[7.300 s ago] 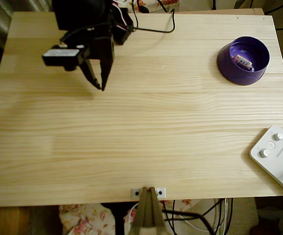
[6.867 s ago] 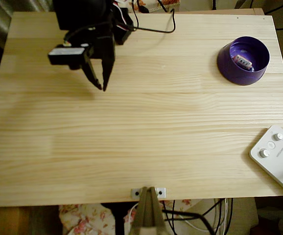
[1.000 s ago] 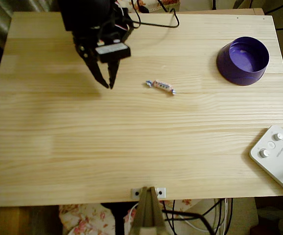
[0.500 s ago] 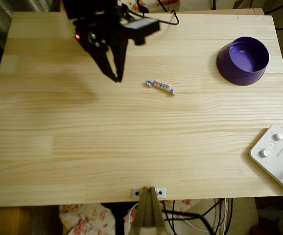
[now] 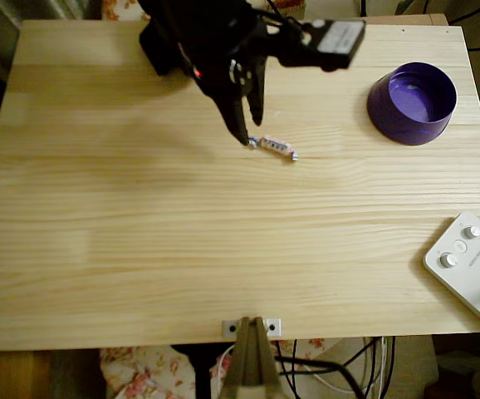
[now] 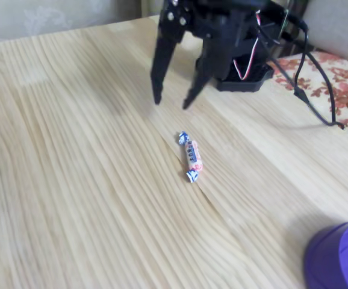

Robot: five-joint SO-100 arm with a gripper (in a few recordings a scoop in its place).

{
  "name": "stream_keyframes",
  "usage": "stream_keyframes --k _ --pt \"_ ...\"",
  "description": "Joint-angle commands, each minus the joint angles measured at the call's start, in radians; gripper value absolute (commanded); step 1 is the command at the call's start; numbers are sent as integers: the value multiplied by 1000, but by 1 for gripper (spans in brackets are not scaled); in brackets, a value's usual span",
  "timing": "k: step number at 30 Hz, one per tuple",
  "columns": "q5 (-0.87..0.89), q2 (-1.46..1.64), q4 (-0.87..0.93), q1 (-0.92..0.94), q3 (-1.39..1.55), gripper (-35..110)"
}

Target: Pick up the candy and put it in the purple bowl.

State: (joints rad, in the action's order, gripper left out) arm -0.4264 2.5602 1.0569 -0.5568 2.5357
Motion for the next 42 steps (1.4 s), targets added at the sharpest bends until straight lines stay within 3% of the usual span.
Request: stream_keyframes --k 1,24,42 --pt "20 -55 -37 -92 -91 17" --pt "115 -210 -104 -229 -89 17" --pt "84 -390 -287 -115 -72 17"
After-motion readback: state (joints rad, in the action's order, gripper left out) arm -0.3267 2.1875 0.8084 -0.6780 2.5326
